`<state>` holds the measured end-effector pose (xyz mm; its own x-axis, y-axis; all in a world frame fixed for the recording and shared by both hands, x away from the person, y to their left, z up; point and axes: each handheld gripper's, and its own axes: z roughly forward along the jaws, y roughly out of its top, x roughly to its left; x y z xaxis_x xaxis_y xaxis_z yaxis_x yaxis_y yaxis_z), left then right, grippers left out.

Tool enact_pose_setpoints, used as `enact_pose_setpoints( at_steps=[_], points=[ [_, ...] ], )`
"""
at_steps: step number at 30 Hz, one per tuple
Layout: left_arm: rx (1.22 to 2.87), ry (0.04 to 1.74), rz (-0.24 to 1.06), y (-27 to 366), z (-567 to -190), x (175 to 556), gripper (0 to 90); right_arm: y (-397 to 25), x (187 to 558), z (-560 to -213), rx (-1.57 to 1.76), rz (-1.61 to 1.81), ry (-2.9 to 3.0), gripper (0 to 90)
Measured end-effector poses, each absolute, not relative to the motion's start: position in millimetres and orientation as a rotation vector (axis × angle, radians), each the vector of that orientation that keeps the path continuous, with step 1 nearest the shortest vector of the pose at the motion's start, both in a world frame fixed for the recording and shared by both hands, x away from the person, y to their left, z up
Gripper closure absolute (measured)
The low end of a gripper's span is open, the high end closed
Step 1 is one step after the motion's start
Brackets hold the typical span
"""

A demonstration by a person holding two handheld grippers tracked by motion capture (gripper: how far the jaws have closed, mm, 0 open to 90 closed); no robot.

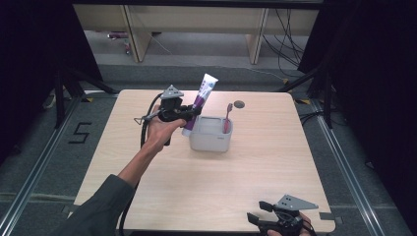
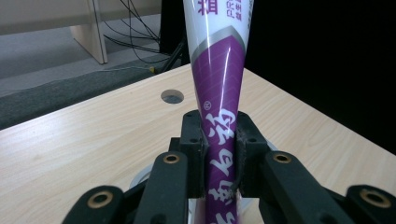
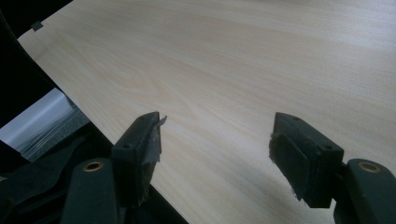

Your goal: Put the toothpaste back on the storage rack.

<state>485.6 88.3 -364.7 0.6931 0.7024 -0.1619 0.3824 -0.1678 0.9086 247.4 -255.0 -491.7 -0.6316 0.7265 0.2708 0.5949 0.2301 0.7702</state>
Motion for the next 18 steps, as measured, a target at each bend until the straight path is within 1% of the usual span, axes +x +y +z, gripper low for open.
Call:
enact_pose_setpoints(
  at_steps=[18],
  points=[
    [1.753,0.867,0.381,58,-375,504,76.3,-257,247,-491,1.286,1.367,2.363,34.1]
  ],
)
